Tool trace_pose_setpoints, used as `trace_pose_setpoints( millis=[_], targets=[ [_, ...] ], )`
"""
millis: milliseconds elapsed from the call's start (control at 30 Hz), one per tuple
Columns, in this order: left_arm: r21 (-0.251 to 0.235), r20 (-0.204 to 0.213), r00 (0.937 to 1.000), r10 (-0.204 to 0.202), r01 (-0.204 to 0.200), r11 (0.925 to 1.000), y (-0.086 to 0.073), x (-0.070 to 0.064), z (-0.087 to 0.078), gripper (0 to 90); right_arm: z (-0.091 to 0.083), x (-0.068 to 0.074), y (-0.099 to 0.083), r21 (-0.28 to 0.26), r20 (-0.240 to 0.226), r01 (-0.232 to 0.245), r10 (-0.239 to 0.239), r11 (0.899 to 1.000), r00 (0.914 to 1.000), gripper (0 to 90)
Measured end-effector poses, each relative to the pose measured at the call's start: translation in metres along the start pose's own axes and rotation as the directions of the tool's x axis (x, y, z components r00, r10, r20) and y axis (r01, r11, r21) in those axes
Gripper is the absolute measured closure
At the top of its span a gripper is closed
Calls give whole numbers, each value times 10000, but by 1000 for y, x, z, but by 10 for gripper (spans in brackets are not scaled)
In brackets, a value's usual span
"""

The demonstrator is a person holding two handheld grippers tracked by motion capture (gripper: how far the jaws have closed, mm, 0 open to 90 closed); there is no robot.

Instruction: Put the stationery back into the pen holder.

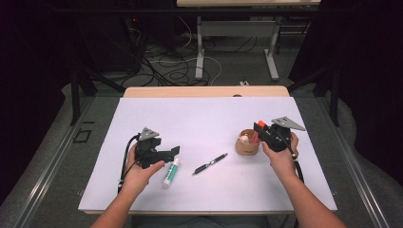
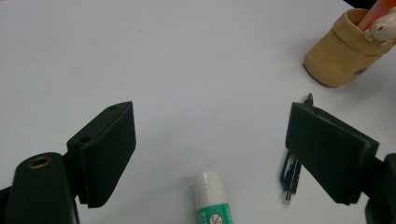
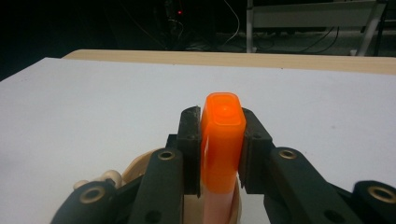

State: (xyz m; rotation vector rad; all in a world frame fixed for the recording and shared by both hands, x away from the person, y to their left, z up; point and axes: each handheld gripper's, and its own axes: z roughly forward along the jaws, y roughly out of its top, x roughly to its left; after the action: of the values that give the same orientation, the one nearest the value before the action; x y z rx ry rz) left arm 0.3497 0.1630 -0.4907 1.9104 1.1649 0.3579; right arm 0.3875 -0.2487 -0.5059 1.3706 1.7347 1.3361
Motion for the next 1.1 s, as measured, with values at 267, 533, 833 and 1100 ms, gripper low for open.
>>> trace_pose_setpoints(
  millis=[267, 533, 833, 1100],
  targets=[
    [177, 65, 10000, -31, 30, 9998, -3, 0, 3, 166, 1, -1, -4, -154, -33, -32, 31, 9999, 10000, 742],
    [315, 12, 10000, 0, 0, 9995, -4, 1, 4, 167, 0, -1, -5, 94, 114, -43, 42, 9999, 9999, 723],
    [354, -67, 10000, 69, -67, 9994, -5, 1, 5, 168, -2, -1, -4, 61, -113, -222, 223, 9997, 9997, 572],
    [455, -55, 9999, 84, -81, 9989, -5, 2, 6, 174, -7, 3, 0, 382, -60, -352, 354, 9987, 9994, 431]
  ],
)
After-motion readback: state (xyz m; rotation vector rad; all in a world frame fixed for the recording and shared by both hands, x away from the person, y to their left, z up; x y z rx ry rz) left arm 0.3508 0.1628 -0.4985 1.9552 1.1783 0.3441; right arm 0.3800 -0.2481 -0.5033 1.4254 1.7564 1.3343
